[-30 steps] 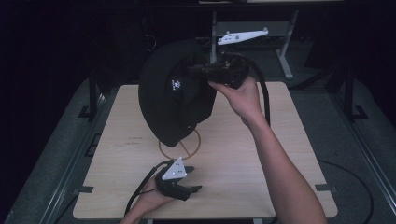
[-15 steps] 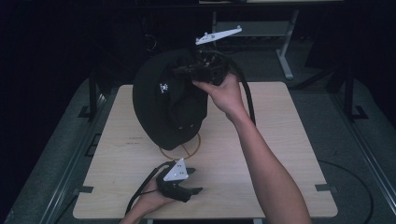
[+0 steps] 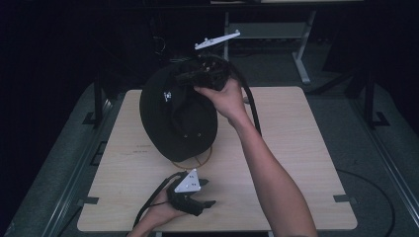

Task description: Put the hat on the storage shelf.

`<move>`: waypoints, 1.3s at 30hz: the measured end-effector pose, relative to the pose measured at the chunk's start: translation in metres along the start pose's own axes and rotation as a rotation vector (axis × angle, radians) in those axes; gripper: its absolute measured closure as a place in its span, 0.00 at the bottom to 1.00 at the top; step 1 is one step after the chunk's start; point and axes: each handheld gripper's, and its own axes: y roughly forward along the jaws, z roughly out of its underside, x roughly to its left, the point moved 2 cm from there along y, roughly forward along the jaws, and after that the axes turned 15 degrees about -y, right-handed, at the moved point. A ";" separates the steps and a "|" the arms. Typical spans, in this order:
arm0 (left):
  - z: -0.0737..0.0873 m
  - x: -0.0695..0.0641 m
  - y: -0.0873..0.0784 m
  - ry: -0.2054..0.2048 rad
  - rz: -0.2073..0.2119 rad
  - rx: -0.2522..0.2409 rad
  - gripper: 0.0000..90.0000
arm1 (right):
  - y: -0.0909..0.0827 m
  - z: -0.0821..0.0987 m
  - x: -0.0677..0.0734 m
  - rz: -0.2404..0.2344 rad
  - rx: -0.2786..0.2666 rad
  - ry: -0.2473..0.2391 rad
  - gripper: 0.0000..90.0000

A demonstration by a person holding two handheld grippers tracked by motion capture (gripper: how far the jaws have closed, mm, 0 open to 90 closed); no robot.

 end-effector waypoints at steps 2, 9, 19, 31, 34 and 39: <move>0.000 -0.001 0.000 0.010 0.004 -0.002 0.33 | 0.008 0.001 -0.002 -0.004 -0.002 0.009 0.98; 0.000 -0.005 0.000 0.021 0.012 -0.003 0.32 | 0.024 0.004 -0.003 -0.015 -0.001 0.029 0.97; -0.001 -0.011 0.002 0.037 0.021 -0.002 0.32 | 0.041 0.006 -0.002 -0.012 0.021 0.027 0.90; 0.000 -0.017 0.004 0.054 0.026 0.005 0.32 | 0.047 0.007 0.007 -0.054 0.048 0.020 0.75; 0.000 -0.018 0.005 0.058 0.031 0.006 0.32 | 0.042 0.007 0.007 -0.051 0.039 0.013 0.68; 0.001 -0.018 0.007 0.063 0.030 0.015 0.31 | 0.028 0.011 0.008 -0.043 0.010 0.003 0.57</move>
